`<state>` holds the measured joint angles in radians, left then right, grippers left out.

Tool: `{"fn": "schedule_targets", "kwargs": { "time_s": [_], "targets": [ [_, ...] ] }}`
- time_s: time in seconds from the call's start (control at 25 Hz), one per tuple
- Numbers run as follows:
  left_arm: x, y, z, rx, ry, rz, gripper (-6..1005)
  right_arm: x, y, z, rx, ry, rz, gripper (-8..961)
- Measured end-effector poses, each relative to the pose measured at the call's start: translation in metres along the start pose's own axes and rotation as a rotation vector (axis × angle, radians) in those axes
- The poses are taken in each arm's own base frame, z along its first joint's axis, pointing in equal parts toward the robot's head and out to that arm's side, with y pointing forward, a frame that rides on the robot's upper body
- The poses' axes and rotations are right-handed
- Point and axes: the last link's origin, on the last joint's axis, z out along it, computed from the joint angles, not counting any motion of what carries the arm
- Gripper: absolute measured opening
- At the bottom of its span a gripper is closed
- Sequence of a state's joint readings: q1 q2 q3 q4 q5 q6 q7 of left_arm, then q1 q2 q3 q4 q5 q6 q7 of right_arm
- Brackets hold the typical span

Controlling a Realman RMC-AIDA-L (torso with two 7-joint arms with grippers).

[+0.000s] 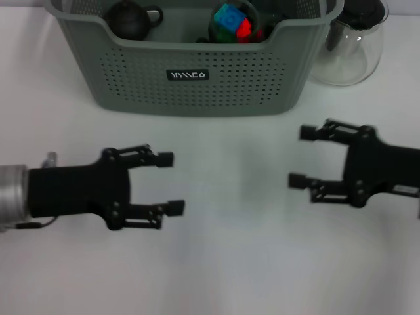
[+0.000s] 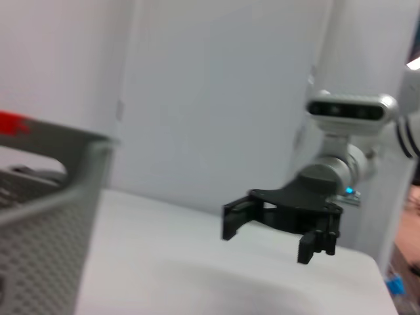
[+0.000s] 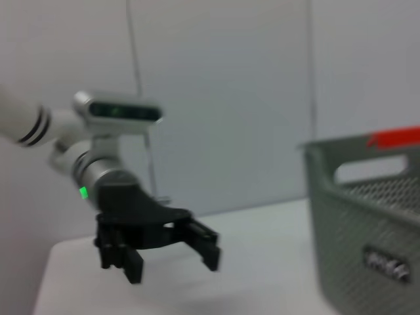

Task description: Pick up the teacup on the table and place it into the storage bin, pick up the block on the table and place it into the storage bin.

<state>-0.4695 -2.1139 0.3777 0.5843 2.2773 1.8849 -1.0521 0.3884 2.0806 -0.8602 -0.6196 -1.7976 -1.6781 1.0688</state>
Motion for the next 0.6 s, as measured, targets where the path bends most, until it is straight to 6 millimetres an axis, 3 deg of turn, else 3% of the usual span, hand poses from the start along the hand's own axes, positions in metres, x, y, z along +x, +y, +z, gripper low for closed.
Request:
{"fn": "schedule_targets", "kwargs": {
  "time_s": [0.2, 0.6],
  "targets": [
    [-0.004, 0.0, 0.017, -0.027, -0.038, 0.006, 834, 0.009, 0.002, 0.021, -0.096, 0.095, 0.012, 857],
    [-0.005, 0.006, 0.016, -0.045, -0.014, -0.007, 831, 0.014, 0.005, 0.021, -0.086, 0.087, 0.023, 856]
  ]
}}
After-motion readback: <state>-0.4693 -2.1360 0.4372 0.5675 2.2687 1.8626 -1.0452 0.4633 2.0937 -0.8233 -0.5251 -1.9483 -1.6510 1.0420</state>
